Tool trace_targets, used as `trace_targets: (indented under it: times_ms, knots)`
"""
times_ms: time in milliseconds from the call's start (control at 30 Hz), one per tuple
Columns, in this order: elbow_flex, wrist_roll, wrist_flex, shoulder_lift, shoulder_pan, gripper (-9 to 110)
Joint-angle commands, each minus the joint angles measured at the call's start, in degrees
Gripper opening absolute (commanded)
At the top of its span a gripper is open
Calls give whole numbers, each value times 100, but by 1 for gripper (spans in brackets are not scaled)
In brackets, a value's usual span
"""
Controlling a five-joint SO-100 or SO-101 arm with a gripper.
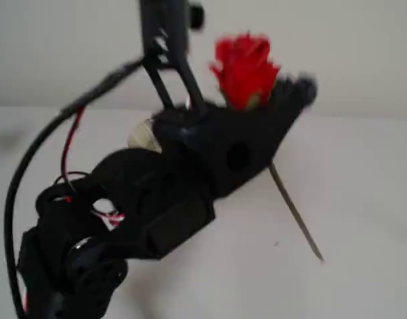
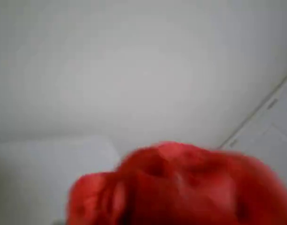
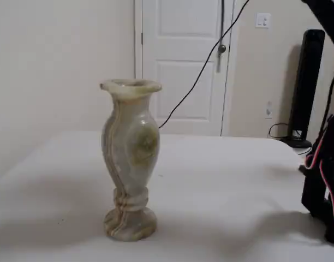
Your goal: Pick up rose from vase and place it onto the table
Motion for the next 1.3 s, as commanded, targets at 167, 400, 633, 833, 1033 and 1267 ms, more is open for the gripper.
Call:
trace_targets:
  times_ms: [167,400,633,833,1033,1267]
  knots:
    - [4324,-193,-1134,2408,-466,0]
    - [6776,-158,-2856,2698,-483,0]
    - [7541,-18,-4122,1934,-554,0]
    - [7875,237,-5379,1055,-800,0]
    - [7928,246,-7409,-703,-940,0]
    - [7787,246,-9738,-2865,-1160,0]
